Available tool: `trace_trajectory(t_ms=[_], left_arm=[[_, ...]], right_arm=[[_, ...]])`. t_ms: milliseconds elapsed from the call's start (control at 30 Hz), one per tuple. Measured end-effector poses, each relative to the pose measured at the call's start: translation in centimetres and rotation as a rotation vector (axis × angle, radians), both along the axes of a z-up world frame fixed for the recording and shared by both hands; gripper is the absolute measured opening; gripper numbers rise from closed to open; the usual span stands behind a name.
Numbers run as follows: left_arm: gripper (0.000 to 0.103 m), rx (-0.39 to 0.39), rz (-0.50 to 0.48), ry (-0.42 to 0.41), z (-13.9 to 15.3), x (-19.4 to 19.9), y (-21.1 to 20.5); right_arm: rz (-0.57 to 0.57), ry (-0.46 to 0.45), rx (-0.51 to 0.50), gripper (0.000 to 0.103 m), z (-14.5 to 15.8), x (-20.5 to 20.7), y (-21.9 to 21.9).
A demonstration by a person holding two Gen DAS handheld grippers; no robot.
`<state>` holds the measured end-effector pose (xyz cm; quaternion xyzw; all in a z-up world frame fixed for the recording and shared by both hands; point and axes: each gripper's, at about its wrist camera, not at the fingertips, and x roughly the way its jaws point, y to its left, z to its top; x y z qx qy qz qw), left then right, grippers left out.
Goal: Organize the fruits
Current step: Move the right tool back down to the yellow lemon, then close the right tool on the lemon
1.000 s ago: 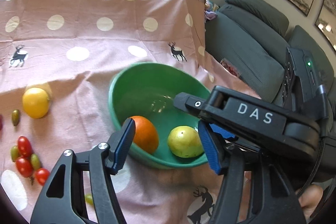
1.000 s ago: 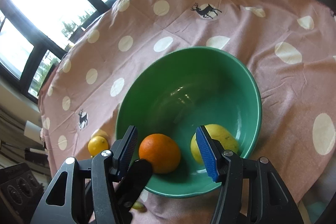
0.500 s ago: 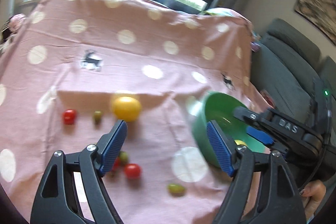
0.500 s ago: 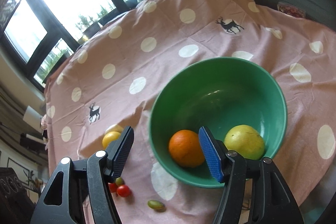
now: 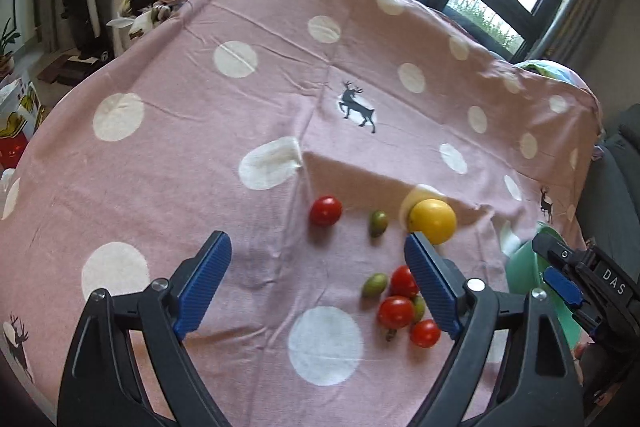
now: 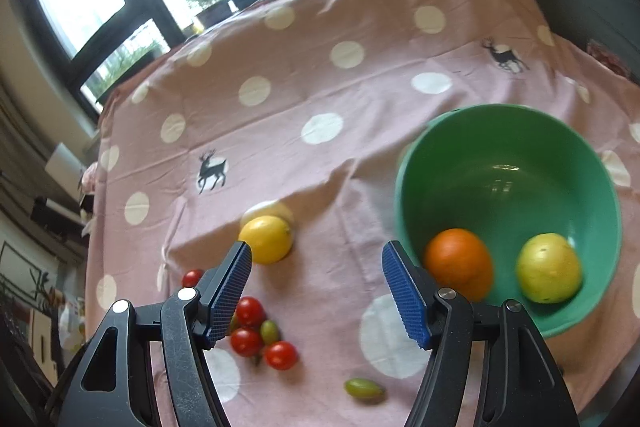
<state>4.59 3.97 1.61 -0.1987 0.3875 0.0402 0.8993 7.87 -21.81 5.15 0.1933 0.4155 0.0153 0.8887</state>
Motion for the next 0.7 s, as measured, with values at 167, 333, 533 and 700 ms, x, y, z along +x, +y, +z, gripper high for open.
trace_trajectory(t_ms=[167,333,533,700], left_arm=[[0.089,-0.013,0.039,0.038,-1.3,0.5,1.6],[0.089,-0.031,0.053,0.07,-2.1,0.9,2.4],[0.089,-0.036,0.046,0.091,-2.6,1.3,2.4],[0.089,-0.027,0.037,0.111,-3.1,1.6,2.3]], right_arm=[[0.047,0.031,-0.023,0.082,-1.8,2.3,3.0],[0.068,0.09,-0.049,0.082,-4.0,5.0,4.7],[0.088,0.139,-0.084,0.082,-6.0,7.6,5.7],[0.083,0.182,-0.067,0.082,-7.5,8.9,6.2]])
